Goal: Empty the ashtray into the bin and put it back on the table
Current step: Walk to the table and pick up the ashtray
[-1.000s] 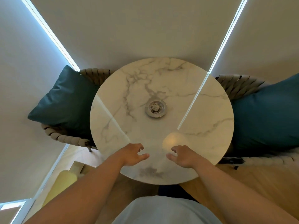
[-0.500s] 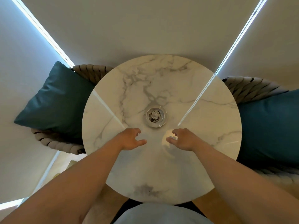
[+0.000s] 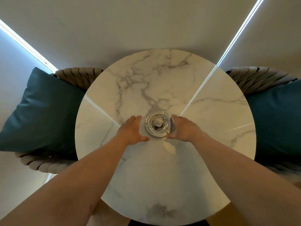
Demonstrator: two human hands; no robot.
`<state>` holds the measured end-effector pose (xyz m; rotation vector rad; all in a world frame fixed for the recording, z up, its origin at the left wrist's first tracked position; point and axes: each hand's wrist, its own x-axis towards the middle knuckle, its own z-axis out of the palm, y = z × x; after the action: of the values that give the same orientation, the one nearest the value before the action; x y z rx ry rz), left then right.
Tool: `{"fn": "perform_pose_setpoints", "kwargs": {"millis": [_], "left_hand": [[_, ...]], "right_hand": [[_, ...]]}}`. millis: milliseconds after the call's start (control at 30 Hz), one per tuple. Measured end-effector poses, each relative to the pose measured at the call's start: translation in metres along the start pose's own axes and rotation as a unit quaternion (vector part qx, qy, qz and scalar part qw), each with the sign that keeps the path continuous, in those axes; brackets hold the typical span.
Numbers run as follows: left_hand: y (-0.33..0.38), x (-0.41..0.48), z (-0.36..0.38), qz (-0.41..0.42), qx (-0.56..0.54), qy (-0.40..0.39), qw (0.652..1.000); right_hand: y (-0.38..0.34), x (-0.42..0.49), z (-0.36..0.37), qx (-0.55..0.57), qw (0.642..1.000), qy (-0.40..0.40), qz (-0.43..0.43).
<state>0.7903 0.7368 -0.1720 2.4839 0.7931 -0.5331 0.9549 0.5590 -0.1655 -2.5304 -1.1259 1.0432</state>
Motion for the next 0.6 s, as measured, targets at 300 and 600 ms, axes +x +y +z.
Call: {"fn": "perform_pose_setpoints", "kwargs": {"millis": [300, 600], "left_hand": [[0.01, 0.025, 0.011, 0.043, 0.035, -0.006, 0.998], [0.016, 0.032, 0.017, 0.04, 0.017, 0.007, 0.999]], "right_hand": [[0.001, 0.021, 0.011, -0.04, 0.999, -0.011, 0.006], [0.003, 0.027, 0.016, -0.06, 0.998, -0.006, -0.007]]}}
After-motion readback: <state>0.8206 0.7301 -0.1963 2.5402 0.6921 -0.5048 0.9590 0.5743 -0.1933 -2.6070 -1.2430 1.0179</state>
